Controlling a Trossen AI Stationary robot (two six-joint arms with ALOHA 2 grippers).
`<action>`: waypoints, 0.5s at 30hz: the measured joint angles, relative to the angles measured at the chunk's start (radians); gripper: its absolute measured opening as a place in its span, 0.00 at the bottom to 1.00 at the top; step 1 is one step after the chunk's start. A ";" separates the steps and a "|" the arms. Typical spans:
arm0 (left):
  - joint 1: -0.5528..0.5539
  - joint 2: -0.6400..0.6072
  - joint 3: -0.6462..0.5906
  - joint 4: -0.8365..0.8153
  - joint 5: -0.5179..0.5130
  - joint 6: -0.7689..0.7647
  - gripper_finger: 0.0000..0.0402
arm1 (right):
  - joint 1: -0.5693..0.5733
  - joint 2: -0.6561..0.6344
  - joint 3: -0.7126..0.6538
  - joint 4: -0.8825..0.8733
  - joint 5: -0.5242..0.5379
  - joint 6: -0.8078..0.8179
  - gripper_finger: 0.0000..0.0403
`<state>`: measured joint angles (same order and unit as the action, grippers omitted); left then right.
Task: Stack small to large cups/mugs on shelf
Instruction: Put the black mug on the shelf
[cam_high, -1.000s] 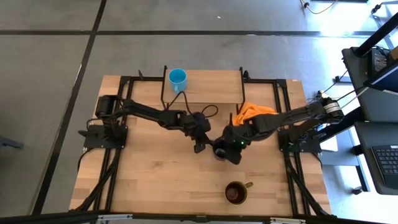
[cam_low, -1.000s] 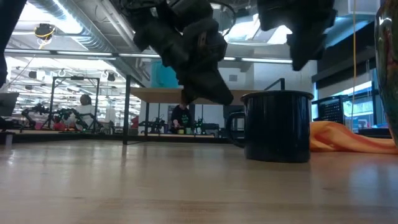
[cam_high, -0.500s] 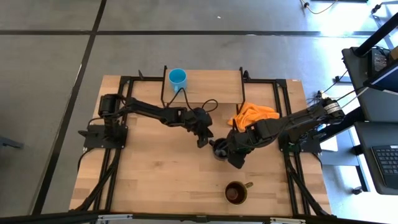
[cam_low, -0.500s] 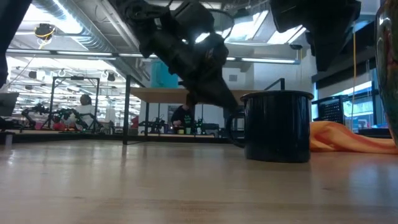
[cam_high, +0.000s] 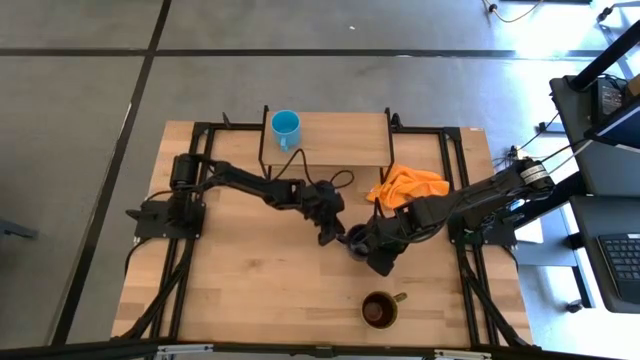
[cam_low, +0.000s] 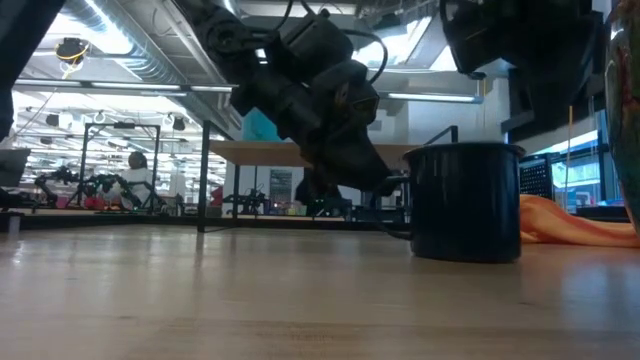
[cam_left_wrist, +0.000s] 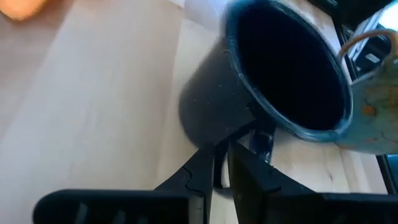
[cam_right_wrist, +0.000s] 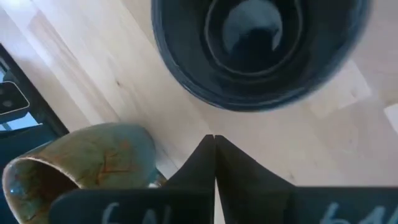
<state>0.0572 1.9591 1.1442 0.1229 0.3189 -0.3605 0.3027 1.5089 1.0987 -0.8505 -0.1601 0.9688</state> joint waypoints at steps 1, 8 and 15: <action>-0.003 0.000 0.000 -0.003 0.005 -0.004 0.10 | 0.000 0.000 -0.008 0.012 -0.001 0.000 0.01; -0.041 0.000 -0.001 -0.030 0.019 -0.032 0.10 | -0.005 0.000 -0.057 0.088 0.004 -0.003 0.04; -0.093 0.000 -0.001 -0.029 0.000 -0.073 0.10 | -0.038 0.000 -0.122 0.173 0.033 -0.028 0.02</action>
<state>-0.0359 1.9591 1.1435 0.0940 0.3190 -0.4333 0.2645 1.5093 0.9763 -0.6775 -0.1276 0.9405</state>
